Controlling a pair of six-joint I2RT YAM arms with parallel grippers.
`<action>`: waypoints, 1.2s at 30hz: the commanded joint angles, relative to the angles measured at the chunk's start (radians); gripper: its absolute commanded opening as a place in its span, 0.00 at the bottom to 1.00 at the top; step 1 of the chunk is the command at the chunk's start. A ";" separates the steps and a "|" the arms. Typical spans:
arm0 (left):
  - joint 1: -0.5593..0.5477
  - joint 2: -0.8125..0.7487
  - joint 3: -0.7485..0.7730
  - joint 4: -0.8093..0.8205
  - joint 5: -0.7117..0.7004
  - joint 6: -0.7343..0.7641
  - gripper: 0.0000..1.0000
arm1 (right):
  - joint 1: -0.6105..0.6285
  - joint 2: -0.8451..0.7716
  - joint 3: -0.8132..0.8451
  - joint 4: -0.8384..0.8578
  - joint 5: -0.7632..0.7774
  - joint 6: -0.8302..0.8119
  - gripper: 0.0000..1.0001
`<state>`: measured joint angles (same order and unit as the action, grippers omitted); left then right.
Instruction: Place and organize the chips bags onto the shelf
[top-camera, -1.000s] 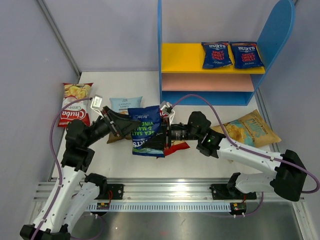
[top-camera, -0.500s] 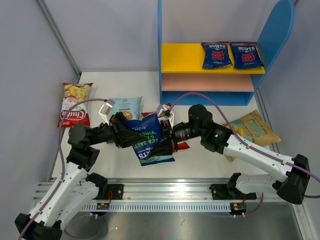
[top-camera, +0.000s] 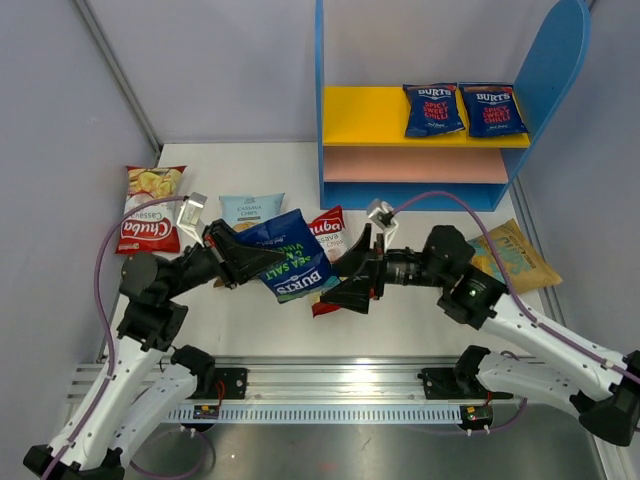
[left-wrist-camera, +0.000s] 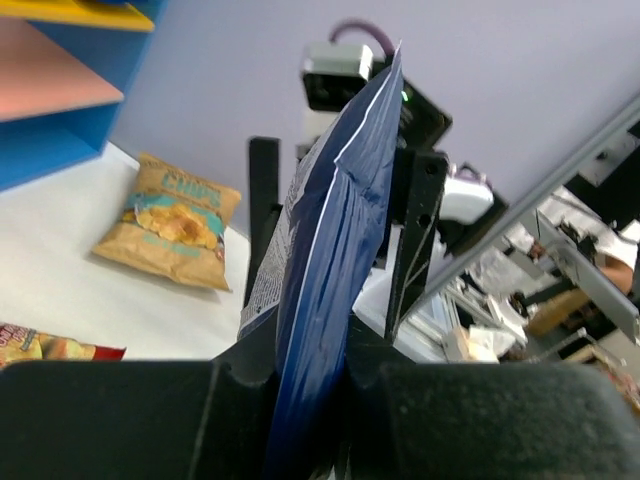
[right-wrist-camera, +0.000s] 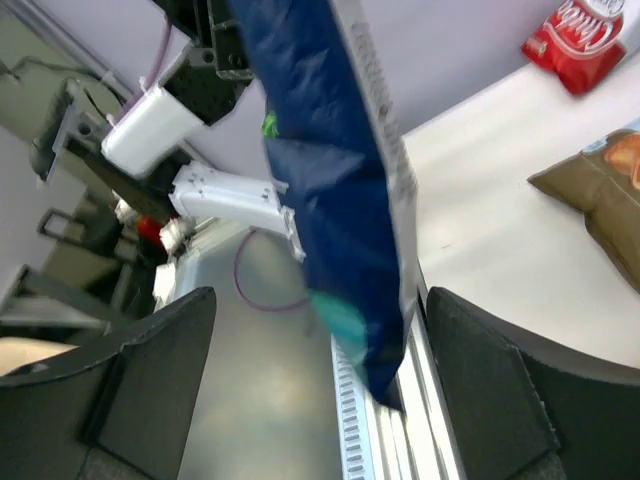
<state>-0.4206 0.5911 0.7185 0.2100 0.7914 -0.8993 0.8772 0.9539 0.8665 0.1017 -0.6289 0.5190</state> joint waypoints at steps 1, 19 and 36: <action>0.002 -0.033 0.036 0.075 -0.165 -0.076 0.04 | -0.001 -0.082 -0.104 0.183 0.158 0.116 0.95; -0.135 -0.112 -0.254 0.361 -0.687 -0.653 0.00 | 0.058 0.086 -0.267 0.946 0.374 0.289 0.90; -0.247 -0.065 -0.301 0.390 -0.755 -0.682 0.02 | 0.078 0.227 -0.205 1.038 0.399 0.342 0.53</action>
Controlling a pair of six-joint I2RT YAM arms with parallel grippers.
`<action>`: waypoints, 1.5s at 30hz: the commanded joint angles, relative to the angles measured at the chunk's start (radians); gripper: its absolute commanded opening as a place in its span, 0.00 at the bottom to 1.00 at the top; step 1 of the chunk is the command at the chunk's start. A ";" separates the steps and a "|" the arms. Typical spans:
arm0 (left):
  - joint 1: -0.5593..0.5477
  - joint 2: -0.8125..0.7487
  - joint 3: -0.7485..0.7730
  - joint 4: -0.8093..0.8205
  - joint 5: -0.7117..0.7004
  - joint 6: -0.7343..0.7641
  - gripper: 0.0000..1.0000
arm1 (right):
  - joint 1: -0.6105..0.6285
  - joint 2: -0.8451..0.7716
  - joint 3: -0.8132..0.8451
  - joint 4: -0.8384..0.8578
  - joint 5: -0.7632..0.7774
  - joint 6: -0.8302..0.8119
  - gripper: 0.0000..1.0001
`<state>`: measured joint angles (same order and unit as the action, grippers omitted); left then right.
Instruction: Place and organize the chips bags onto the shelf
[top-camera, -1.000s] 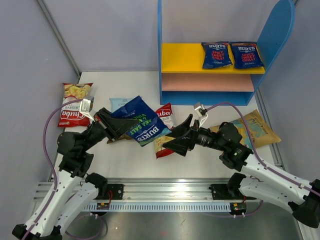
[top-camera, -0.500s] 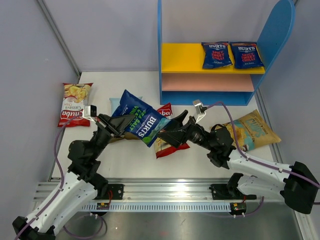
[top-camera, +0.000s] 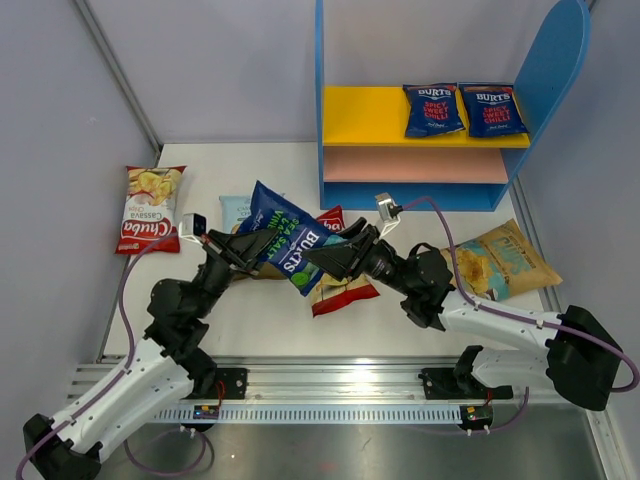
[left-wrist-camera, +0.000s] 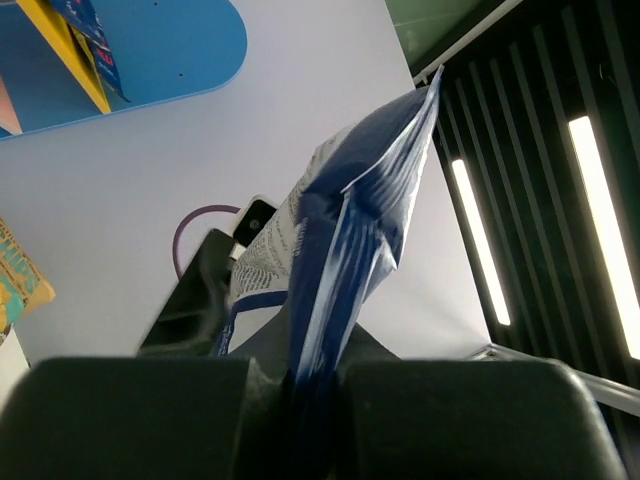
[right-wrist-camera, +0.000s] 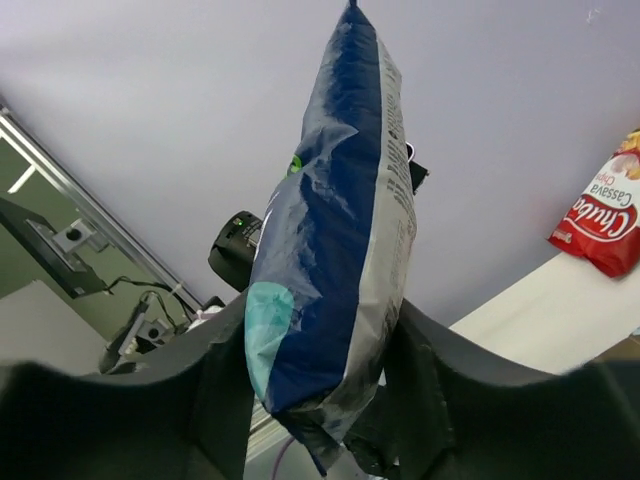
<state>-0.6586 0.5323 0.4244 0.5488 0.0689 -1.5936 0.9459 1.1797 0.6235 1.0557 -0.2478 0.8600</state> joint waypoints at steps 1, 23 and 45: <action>-0.007 -0.009 -0.010 0.048 -0.035 0.020 0.04 | 0.010 -0.003 0.030 0.082 0.030 0.001 0.47; 0.013 0.075 0.674 -1.294 -0.373 1.089 0.99 | -0.333 -0.419 0.086 -0.606 0.366 0.076 0.17; 0.002 -0.327 0.427 -1.348 -0.506 1.219 0.99 | -0.541 0.406 0.760 -0.694 0.564 0.318 0.18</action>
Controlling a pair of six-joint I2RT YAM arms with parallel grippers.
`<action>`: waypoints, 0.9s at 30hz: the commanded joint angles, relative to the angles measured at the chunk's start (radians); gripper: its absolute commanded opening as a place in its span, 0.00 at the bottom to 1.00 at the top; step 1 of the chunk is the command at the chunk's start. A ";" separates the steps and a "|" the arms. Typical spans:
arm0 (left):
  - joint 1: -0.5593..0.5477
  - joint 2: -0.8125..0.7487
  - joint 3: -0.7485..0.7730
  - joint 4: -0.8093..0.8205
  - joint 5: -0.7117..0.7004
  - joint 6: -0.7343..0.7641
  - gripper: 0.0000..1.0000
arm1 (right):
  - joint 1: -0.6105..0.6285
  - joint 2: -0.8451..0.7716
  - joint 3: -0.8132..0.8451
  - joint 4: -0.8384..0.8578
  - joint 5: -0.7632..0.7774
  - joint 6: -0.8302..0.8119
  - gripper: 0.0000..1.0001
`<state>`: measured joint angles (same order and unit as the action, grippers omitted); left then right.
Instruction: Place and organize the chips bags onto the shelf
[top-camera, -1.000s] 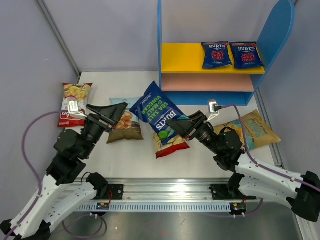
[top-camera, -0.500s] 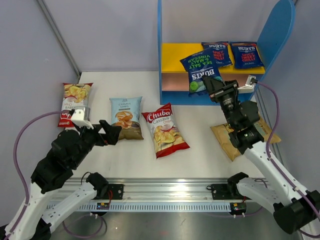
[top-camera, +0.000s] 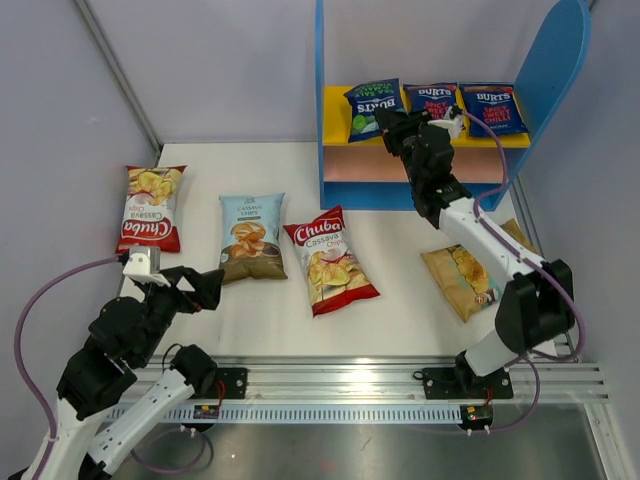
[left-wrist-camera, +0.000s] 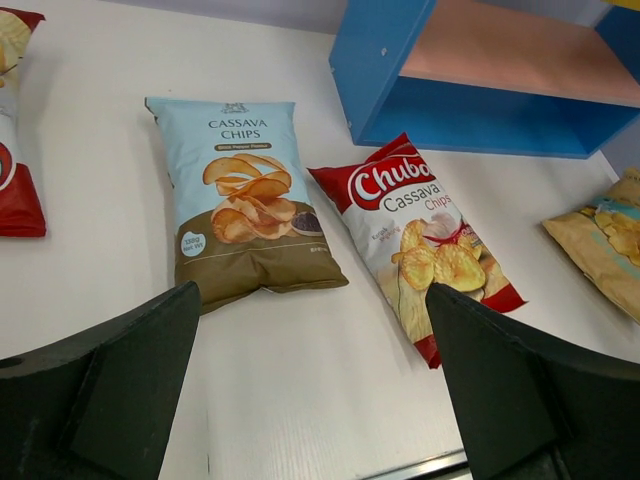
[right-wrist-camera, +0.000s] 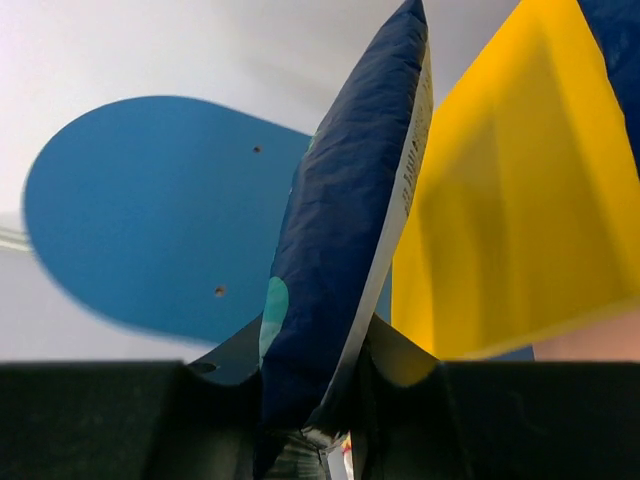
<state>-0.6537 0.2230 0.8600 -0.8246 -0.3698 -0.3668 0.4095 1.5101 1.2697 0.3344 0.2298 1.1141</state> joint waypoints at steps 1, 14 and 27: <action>-0.003 -0.017 -0.010 0.028 -0.066 -0.003 0.99 | -0.005 0.103 0.138 0.009 0.095 0.078 0.18; 0.011 -0.043 -0.016 0.042 -0.049 0.008 0.99 | 0.069 0.484 0.732 -0.603 0.223 0.168 0.22; 0.011 -0.076 -0.016 0.041 -0.060 0.002 0.99 | 0.080 0.541 0.896 -0.957 0.250 0.276 0.61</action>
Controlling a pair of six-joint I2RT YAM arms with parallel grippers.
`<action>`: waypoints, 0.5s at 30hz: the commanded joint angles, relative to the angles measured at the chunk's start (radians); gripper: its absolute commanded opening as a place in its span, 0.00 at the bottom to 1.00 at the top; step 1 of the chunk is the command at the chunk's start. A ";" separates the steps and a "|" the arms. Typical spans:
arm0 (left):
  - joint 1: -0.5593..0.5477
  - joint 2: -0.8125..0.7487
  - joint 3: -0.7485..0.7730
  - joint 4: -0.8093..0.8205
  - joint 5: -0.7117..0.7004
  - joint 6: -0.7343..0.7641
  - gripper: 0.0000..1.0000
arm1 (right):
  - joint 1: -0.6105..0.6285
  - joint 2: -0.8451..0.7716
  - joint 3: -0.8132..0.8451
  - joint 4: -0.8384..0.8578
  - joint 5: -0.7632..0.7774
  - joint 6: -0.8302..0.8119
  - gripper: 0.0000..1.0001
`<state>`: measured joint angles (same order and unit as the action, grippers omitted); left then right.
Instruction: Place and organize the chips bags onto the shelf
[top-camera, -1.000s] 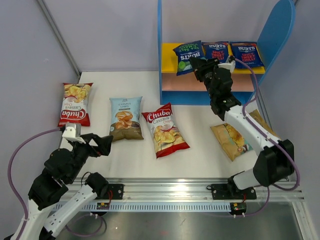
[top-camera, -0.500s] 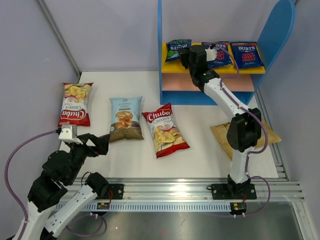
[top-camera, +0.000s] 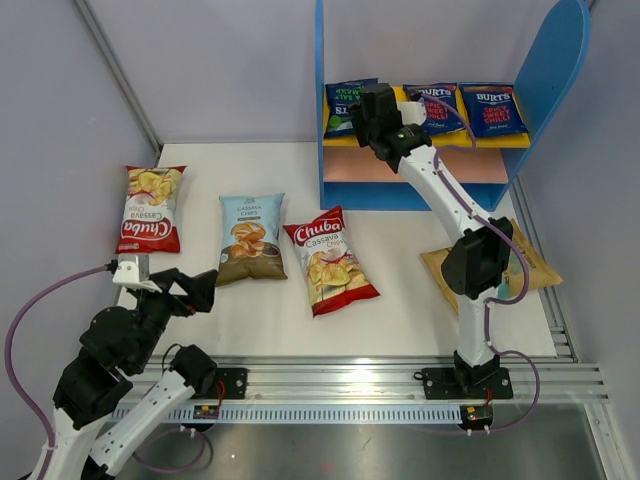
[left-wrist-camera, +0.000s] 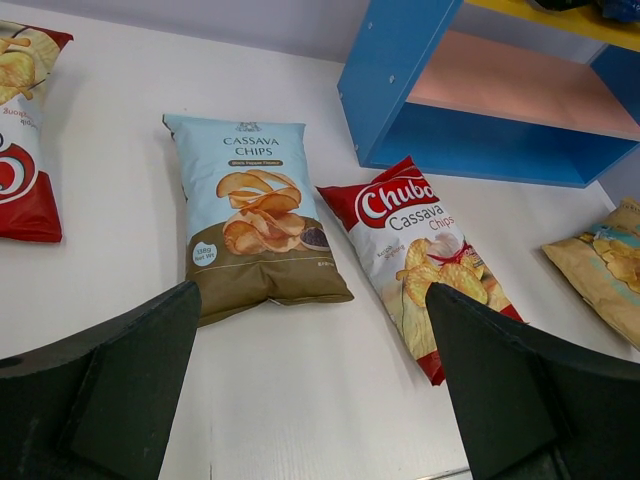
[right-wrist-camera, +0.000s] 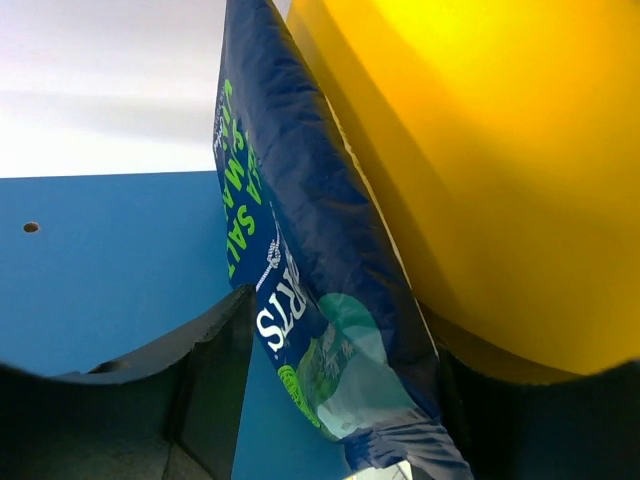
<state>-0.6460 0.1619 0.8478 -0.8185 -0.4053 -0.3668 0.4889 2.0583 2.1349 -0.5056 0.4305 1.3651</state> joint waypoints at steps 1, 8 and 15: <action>0.003 -0.018 -0.006 0.035 -0.026 0.000 0.99 | 0.000 -0.010 0.028 -0.125 0.042 0.026 0.63; 0.003 -0.028 -0.006 0.027 -0.044 -0.007 0.99 | 0.000 -0.085 -0.056 -0.140 0.014 0.043 0.65; 0.003 -0.028 -0.003 0.022 -0.058 -0.014 0.99 | 0.000 -0.144 -0.093 -0.215 0.043 0.065 0.75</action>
<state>-0.6460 0.1444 0.8440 -0.8219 -0.4297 -0.3733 0.4889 1.9579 2.0583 -0.5911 0.4282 1.4216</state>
